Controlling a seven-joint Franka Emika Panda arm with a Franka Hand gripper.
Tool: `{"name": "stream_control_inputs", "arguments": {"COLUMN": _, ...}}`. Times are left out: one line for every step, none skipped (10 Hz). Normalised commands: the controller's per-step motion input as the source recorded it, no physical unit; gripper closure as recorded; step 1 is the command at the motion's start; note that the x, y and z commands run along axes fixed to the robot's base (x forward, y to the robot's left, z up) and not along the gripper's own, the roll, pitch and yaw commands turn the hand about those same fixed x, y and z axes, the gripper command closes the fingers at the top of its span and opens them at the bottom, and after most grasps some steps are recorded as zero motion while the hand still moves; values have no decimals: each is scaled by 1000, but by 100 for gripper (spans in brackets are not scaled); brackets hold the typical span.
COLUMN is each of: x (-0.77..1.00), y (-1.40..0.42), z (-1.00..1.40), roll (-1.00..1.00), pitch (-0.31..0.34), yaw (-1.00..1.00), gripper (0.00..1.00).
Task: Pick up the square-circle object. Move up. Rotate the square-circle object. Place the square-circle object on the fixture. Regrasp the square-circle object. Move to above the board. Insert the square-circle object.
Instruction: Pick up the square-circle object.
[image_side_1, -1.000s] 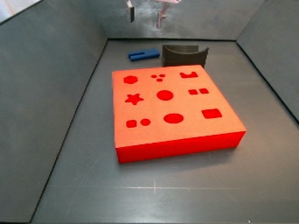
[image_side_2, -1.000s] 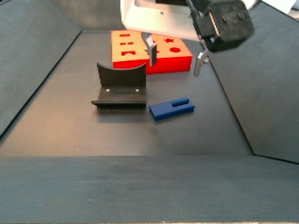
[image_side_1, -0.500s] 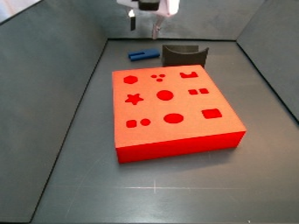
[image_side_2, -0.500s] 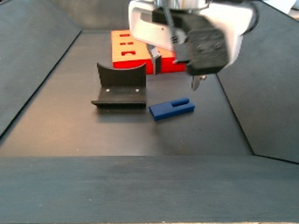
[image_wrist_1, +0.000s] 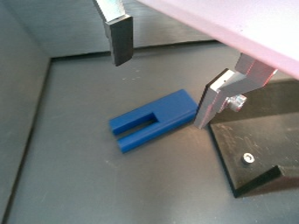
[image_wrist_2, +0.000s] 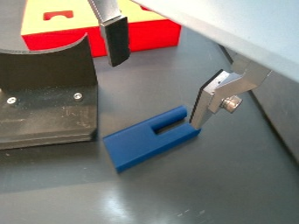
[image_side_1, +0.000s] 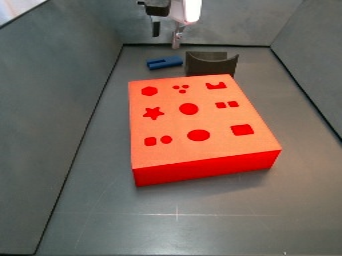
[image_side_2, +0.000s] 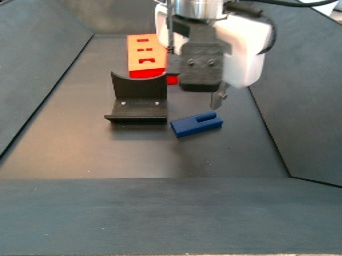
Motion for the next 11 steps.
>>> {"name": "stream_control_inputs", "arguments": {"x": -191, "y": 0, "z": -691, "roll": -166, "pitch": -177, "yaw": -226, "gripper": 0}}
{"name": "stream_control_inputs", "arguments": {"x": -117, "y": 0, "z": -657, "roll": -177, "pitch": -199, "yaw": -177, "gripper": 0}}
{"name": "stream_control_inputs", "arguments": {"x": -63, "y": -14, "z": -509, "roll": -241, "pitch": -224, "yaw": -143, "gripper": 0}}
{"name": "stream_control_inputs", "arguments": {"x": -51, "y": -183, "z": -346, "roll": -284, "pitch": -313, "yaw": -334, "gripper": 0}}
{"name": "stream_control_inputs", "arguments": {"x": 0, "y": -271, "z": -197, "roll": -360, "pitch": -379, "yaw": -360, "gripper": 0}}
{"name": "stream_control_inputs", "arguments": {"x": 0, "y": -149, "z": -37, "roll": -464, "pitch": -400, "yaw": -317, "gripper": 0}}
{"name": "stream_control_inputs", "arguments": {"x": 0, "y": -97, "z": -83, "roll": -464, "pitch": -307, "yaw": -209, "gripper": 0}}
{"name": "stream_control_inputs", "arguments": {"x": -51, "y": 0, "z": -254, "roll": -413, "pitch": -217, "yaw": -180, "gripper": 0}}
{"name": "stream_control_inputs", "arguments": {"x": -86, "y": 123, "z": -357, "roll": -374, "pitch": -184, "yaw": -120, "gripper": 0}}
{"name": "stream_control_inputs", "arguments": {"x": -103, "y": 140, "z": -303, "roll": -400, "pitch": -209, "yaw": -46, "gripper": 0}}
{"name": "stream_control_inputs", "arguments": {"x": -54, "y": 131, "z": -137, "roll": -457, "pitch": -274, "yaw": -3, "gripper": 0}}
